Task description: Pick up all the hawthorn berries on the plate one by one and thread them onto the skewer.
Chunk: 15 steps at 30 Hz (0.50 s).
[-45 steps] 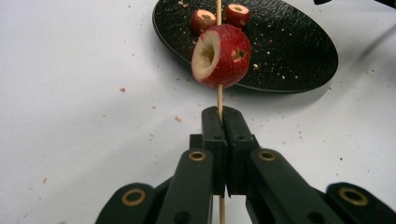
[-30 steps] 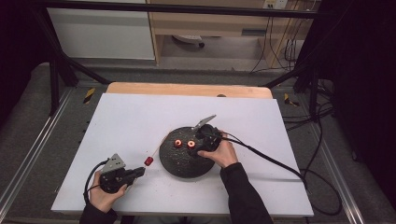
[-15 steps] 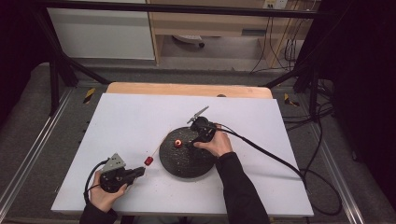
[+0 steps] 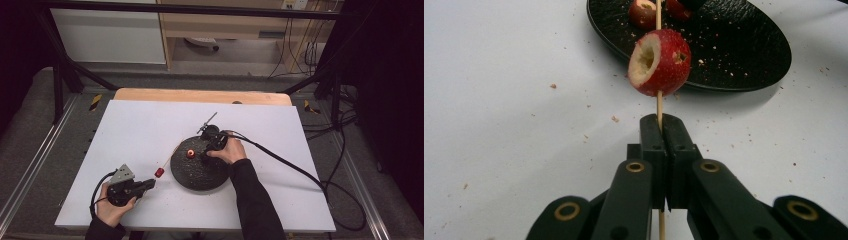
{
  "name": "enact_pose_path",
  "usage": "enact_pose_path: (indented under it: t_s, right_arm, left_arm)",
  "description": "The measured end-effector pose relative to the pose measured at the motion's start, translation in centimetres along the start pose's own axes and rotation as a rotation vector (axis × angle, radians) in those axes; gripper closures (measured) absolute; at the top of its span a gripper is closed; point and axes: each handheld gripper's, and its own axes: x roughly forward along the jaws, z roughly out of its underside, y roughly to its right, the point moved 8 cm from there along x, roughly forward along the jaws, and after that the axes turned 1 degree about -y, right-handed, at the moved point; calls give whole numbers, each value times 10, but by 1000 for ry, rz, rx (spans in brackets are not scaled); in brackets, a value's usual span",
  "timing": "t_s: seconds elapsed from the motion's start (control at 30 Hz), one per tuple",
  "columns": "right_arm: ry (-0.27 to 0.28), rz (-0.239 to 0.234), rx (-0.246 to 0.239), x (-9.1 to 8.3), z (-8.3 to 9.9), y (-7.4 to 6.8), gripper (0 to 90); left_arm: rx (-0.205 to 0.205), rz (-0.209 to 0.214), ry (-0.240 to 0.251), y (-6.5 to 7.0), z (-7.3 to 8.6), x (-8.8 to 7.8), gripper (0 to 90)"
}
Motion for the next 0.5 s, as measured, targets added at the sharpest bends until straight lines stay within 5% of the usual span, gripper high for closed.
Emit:
enact_pose_path:
  t_s: [0.5]
  right_arm:
    - [-28,-23,7,4,2,-1,605]
  left_arm:
    - [1,0,0,0,0,0,886]
